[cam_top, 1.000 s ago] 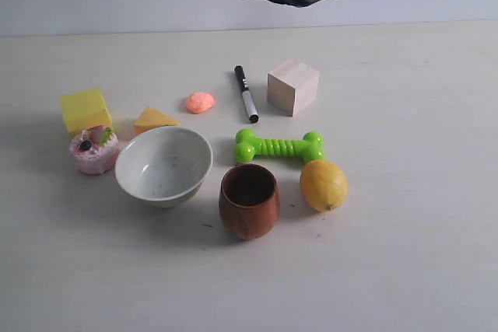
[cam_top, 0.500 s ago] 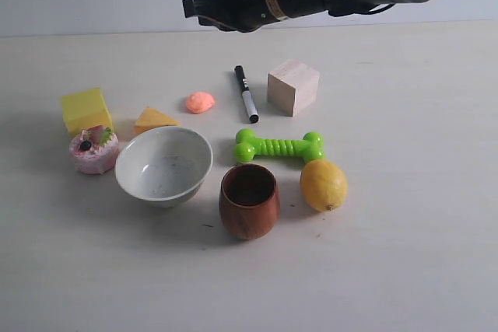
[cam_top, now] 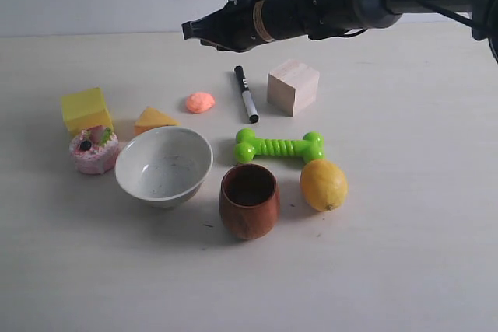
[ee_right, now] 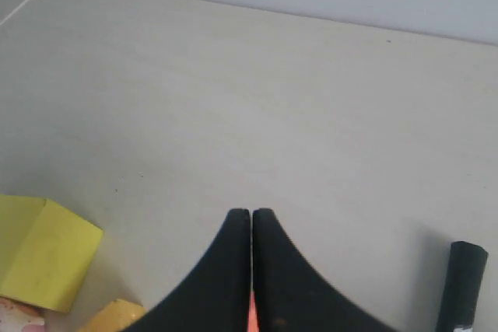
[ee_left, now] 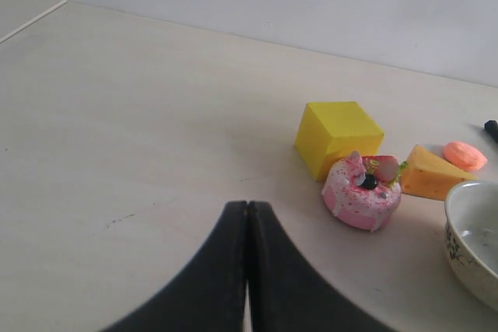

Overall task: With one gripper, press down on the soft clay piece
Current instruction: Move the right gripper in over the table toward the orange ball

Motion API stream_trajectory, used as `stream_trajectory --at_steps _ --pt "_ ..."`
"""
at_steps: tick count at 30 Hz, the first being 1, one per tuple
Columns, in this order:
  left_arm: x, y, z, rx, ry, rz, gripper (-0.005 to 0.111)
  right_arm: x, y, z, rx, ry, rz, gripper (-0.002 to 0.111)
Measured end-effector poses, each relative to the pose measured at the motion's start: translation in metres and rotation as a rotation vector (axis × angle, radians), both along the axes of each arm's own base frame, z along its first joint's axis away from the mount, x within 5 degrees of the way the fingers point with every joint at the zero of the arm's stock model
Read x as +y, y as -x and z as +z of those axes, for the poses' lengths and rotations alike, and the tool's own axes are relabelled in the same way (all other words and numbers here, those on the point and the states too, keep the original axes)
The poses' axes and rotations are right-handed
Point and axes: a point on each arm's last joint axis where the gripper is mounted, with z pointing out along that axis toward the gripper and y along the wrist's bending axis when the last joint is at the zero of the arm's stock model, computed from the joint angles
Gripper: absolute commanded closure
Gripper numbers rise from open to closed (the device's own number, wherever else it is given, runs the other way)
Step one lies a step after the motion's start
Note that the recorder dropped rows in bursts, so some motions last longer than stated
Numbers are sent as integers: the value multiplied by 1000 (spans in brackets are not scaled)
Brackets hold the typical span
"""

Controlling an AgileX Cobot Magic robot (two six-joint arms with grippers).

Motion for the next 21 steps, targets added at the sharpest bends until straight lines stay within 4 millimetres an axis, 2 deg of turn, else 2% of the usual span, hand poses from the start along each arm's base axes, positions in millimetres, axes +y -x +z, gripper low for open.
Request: stream_trajectory --at_steps 5,7,13,16,18,21 --pt "0 0 0 0 0 0 107 0 1 8 -13 -7 5 106" --pt "0 0 0 0 0 0 107 0 3 21 -28 -24 21 106" --pt "0 0 0 0 0 0 107 -1 16 80 -100 -102 56 106" --pt "0 0 0 0 0 0 107 -6 19 98 -95 -150 33 106" --pt "0 0 0 0 0 0 107 -9 23 102 -80 -163 22 106" --pt "0 0 0 0 0 0 107 -14 29 97 -50 -153 3 106"
